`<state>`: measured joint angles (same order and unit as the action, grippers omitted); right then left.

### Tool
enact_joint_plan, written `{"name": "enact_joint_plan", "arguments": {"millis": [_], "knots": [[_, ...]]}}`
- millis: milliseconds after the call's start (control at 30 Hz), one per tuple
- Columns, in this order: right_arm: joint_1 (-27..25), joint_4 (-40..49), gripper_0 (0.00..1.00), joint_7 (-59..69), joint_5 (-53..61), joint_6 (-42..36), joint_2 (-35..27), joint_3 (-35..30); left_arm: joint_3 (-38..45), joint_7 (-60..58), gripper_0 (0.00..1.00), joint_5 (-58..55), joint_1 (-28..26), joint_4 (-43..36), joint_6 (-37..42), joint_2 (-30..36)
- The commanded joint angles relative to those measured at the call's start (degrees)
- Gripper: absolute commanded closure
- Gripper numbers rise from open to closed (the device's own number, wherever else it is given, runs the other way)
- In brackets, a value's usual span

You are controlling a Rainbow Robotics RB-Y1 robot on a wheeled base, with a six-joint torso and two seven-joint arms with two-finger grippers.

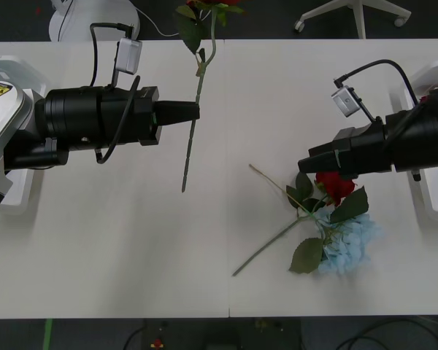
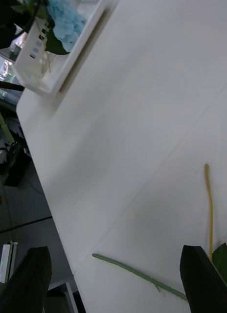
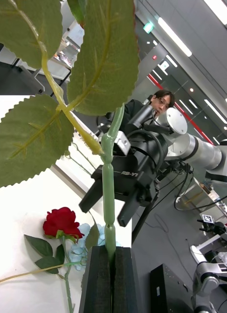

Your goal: Put the red flowers into the right box and the blue flowers into the left box

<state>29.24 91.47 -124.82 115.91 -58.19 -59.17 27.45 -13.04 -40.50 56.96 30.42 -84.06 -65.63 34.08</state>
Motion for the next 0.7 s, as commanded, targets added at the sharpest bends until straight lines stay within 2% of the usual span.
{"name": "enact_joint_plan", "arguments": {"millis": [33, 267, 700], "knots": [[-6.12, 4.24, 0.24, -5.35, 6.25, 0.71, -1.74, -2.93, -0.05, 1.56, 1.0, -0.88, 2.54, -1.81, 0.5, -0.94], [-12.72, 10.3, 0.24, -12.03, 7.22, 4.57, 1.6, -3.02, -0.05, 1.56, 1.0, -0.88, 2.54, -1.81, 0.5, -0.94], [-15.35, 11.8, 0.24, -14.05, 3.62, 6.68, 14.44, -2.58, -0.05, 1.56, 1.0, -0.88, 2.54, -1.81, 0.5, -0.94]]}}
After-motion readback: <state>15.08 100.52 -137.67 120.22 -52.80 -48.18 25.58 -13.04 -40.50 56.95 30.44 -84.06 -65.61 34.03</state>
